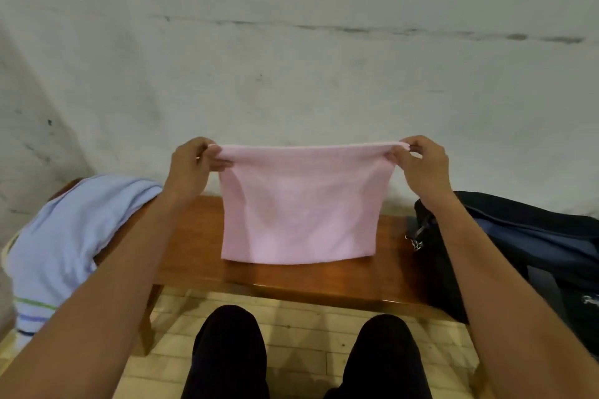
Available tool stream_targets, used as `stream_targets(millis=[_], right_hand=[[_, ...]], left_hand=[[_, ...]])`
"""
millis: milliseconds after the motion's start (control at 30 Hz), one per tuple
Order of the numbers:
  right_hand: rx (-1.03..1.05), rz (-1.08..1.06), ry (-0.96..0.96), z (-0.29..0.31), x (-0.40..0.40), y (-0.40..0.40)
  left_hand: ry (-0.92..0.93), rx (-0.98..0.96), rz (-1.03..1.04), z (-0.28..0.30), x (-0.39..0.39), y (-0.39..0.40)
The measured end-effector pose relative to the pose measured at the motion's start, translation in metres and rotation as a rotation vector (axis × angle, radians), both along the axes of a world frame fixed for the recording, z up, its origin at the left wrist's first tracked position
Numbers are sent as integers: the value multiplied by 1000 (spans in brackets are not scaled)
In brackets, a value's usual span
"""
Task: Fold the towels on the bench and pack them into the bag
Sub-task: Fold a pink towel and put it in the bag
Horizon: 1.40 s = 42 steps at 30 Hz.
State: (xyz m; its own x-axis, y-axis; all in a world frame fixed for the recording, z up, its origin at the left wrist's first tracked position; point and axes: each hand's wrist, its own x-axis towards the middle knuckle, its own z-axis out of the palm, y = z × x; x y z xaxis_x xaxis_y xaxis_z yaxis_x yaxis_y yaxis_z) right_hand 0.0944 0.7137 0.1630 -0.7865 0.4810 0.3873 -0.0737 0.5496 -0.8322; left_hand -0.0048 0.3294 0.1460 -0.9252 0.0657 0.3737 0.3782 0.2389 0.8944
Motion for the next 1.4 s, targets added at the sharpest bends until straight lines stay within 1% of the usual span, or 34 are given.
stream_targets(millis=[100, 167, 333, 433, 500, 567, 633, 733, 800, 867, 933, 1033, 1133, 1200, 1267, 1400], right_hand=[[16, -34, 121, 21, -16, 6], [16, -39, 159, 29, -21, 8], [43, -38, 176, 34, -17, 8], [22, -4, 127, 27, -6, 7], [15, 36, 27, 20, 2, 10], [75, 109, -113, 11, 11, 17], [119, 235, -252, 6, 25, 24], [171, 485, -548, 3, 49, 31], [250, 608, -758, -5, 62, 33], [277, 733, -917, -17, 70, 32], [282, 816, -1037, -34, 78, 32], [276, 859, -1144, -58, 90, 34], [144, 900, -1163, -69, 104, 34], [42, 891, -1133, -72, 109, 34], [10, 818, -1056, -79, 109, 34], [70, 565, -825, -94, 100, 27]], left_hand=[[61, 47, -16, 30, -21, 7], [91, 50, -16, 41, -27, 10], [141, -33, 12, 43, -27, 6], [136, -101, 24, 32, -20, 4], [119, -191, 27, 20, -17, 0], [88, -277, 20, 8, -14, -5], [27, -317, -30, -4, -10, -11], [-78, -351, -218, -25, 5, -23], [-189, -407, -390, -39, 23, -29], [-309, -487, -518, -54, 40, -32], [-409, -523, -589, -71, 51, -35], [-508, -483, -674, -91, 67, -45], [-550, -410, -688, -104, 82, -54], [-564, -324, -656, -110, 89, -54], [-539, -267, -554, -113, 90, -51], [-395, -261, -293, -115, 84, -36]])
